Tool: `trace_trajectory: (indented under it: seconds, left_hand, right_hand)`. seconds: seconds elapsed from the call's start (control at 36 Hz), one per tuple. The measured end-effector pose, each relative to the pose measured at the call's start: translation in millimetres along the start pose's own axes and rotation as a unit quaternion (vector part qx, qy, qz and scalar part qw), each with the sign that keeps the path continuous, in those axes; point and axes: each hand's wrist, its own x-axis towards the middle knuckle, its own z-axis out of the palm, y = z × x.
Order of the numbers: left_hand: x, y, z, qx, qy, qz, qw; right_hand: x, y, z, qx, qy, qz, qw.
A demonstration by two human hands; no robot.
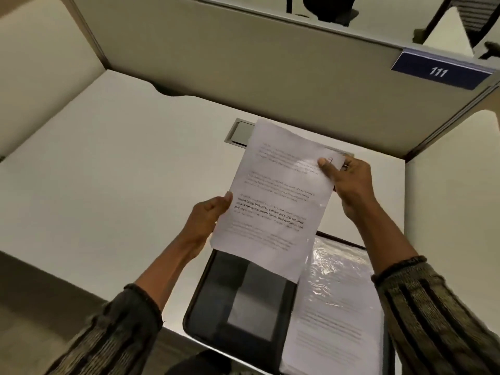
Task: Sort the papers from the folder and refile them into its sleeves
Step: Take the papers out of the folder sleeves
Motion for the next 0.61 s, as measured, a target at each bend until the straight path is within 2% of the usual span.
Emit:
trace_trajectory:
  seconds: [0.06, 0.14, 0.25, 0.33, 0.44, 0.61]
  left_hand:
    - [-2, -2, -7, 0.018, -0.005, 0.013, 1.000]
    - [0, -16, -25, 0.076, 0.031, 0.036, 0.996]
    - [8, -37, -56, 0.081, 0.063, 0.019, 0.995]
    - [13, -52, -81, 0.090, 0.075, -0.002, 0.993]
    - [18, -70, -111, 0.106, 0.075, -0.030, 0.991]
    - [28, -94, -152, 0.185, 0.087, -0.056, 0.977]
  right_hand:
    - [0, 13, 20, 0.000, 0.005, 0.027, 1.000]
    - [-2, 38, 47, 0.030, 0.005, 0.075, 0.997]
    - [-12, 70, 81, 0.045, -0.004, 0.156, 0.987]
    - [-31, 89, 107, 0.021, -0.040, 0.194, 0.980]
    - [-51, 118, 143, -0.035, -0.101, 0.222, 0.969]
    - [-72, 156, 193, -0.108, -0.122, 0.224, 0.961]
